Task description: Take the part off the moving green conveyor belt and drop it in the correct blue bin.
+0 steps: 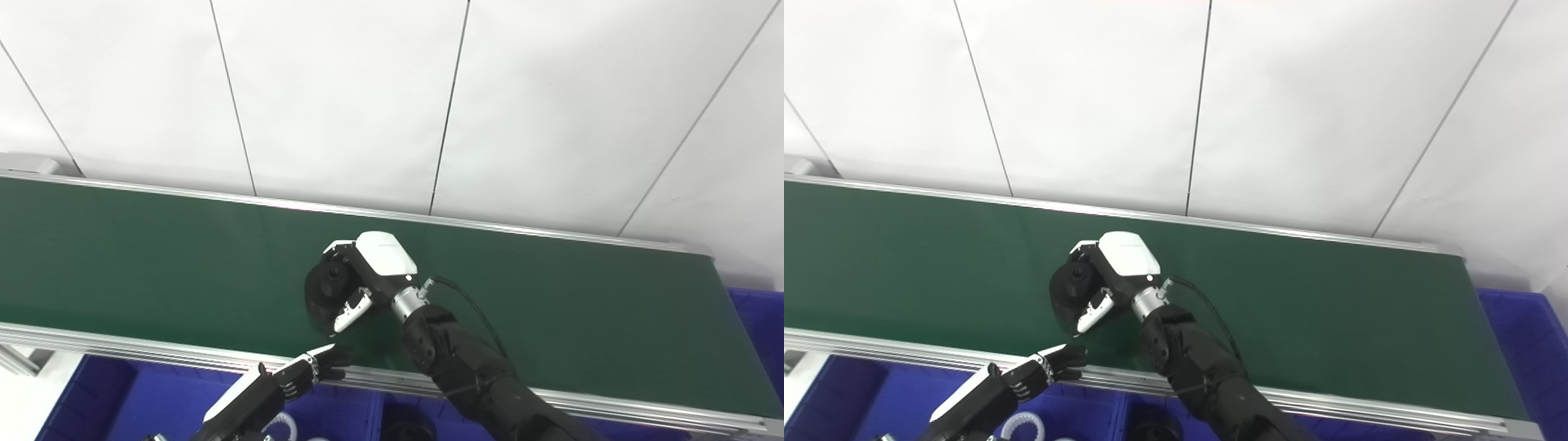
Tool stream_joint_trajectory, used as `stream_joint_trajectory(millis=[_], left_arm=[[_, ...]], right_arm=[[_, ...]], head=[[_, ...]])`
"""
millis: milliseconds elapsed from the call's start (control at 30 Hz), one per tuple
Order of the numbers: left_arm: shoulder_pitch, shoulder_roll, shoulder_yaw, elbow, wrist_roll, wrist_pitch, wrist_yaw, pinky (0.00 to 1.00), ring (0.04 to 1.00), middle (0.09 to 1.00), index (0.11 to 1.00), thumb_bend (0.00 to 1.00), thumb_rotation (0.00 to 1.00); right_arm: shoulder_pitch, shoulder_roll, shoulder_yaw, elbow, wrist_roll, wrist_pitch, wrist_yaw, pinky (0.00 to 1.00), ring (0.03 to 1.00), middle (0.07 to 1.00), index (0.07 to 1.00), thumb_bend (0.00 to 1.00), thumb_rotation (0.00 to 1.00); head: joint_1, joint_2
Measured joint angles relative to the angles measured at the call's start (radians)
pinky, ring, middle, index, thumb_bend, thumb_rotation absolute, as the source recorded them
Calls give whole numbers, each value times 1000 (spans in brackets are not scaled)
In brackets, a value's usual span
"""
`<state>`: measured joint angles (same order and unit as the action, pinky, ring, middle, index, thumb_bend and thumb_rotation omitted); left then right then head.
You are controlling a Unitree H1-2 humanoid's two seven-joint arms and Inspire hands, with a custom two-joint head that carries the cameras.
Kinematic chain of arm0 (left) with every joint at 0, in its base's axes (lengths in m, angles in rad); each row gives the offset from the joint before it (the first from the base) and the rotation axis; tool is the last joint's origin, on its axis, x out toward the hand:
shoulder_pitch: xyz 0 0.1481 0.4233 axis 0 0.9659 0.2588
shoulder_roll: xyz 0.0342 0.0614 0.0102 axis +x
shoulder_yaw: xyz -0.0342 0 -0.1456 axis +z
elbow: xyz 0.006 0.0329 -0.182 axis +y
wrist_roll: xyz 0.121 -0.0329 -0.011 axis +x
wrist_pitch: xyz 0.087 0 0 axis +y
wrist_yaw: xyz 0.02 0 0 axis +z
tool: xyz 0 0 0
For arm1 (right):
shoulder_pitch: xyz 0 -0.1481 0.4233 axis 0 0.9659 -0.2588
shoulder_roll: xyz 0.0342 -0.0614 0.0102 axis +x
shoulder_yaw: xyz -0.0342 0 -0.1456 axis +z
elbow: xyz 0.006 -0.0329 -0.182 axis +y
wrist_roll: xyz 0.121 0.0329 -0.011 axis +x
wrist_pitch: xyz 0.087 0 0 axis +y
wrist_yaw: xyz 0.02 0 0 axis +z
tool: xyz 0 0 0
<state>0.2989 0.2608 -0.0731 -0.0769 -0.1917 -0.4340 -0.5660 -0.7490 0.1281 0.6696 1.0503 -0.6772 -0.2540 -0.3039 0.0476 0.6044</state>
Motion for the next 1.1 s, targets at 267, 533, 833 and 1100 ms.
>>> stream_joint_trajectory(millis=[267,533,833,1100], left_arm=[[-8,0,0,13,-1,0,-2,864,910,918,897,550,455],[-22,0,1,25,0,0,-7,864,909,918,897,553,471],[-24,0,2,28,0,0,-20,859,908,924,901,543,468],[-34,-2,2,31,2,0,-22,860,906,923,902,540,476]], right_arm=[[94,-61,-60,-215,-4,38,78,269,316,474,485,533,0],[154,-121,-141,-395,20,59,143,273,329,450,493,530,0],[254,-170,-211,-592,20,104,176,204,254,470,484,533,0],[355,-208,-259,-778,37,119,224,170,216,315,485,523,107]], head=[[-11,2],[-26,3],[-46,3],[-69,9]])
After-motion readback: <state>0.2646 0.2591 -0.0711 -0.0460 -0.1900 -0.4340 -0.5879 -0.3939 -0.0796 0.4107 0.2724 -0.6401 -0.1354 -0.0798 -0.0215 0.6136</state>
